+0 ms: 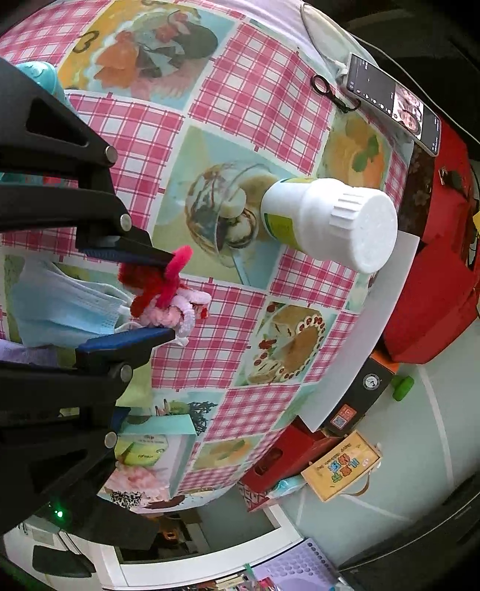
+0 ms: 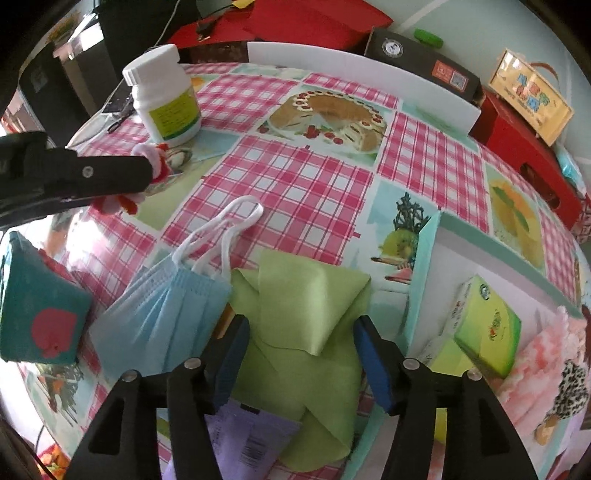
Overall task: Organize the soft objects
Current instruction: 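Lift the green cloth and red hair tie off the table with both tools, then carry the green cloth and red hair tie over the white tray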
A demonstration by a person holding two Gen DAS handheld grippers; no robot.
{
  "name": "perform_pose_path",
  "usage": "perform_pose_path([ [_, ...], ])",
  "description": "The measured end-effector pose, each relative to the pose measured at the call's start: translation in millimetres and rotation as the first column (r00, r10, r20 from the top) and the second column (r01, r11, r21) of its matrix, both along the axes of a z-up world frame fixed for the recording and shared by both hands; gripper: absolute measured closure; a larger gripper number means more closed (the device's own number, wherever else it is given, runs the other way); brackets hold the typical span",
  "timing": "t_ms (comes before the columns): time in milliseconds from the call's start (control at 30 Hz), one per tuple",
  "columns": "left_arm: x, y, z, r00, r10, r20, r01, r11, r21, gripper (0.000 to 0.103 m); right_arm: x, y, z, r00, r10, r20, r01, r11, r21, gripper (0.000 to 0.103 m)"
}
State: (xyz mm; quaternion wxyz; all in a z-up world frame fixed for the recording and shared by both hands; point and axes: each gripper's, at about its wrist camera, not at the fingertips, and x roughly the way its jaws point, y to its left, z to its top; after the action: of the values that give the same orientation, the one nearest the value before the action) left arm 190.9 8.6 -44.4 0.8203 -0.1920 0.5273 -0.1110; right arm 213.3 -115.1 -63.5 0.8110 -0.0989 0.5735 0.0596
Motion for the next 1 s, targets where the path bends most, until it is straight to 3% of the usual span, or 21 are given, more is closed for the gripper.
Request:
perform_pose_path([
  [167, -1, 3, 1, 1.000, 0.010, 0.000, -0.010, 1.000, -0.003, 0.069, 1, 1, -1, 1.000, -0.002, 0.007, 0.002, 1.000, 0.010, 0.043],
  [333, -1, 4, 0, 1.000, 0.011, -0.002, -0.011, 1.000, -0.002, 0.069, 2, 0, -1, 1.000, -0.008, 0.026, 0.007, 1.000, 0.028, 0.066],
  [633, 2, 3, -3, 1.000, 0.016, -0.013, -0.016, 1.000, 0.012, 0.069, 10, -12, 1, 0.997, -0.039, 0.060, 0.034, 0.996, 0.083, 0.085],
  [1000, 0, 0, 7, 1.000, 0.019, 0.019, -0.020, 0.999, 0.029, 0.069, 4, -24, 33, 0.987, -0.075, 0.145, 0.050, 0.984, 0.173, 0.088],
])
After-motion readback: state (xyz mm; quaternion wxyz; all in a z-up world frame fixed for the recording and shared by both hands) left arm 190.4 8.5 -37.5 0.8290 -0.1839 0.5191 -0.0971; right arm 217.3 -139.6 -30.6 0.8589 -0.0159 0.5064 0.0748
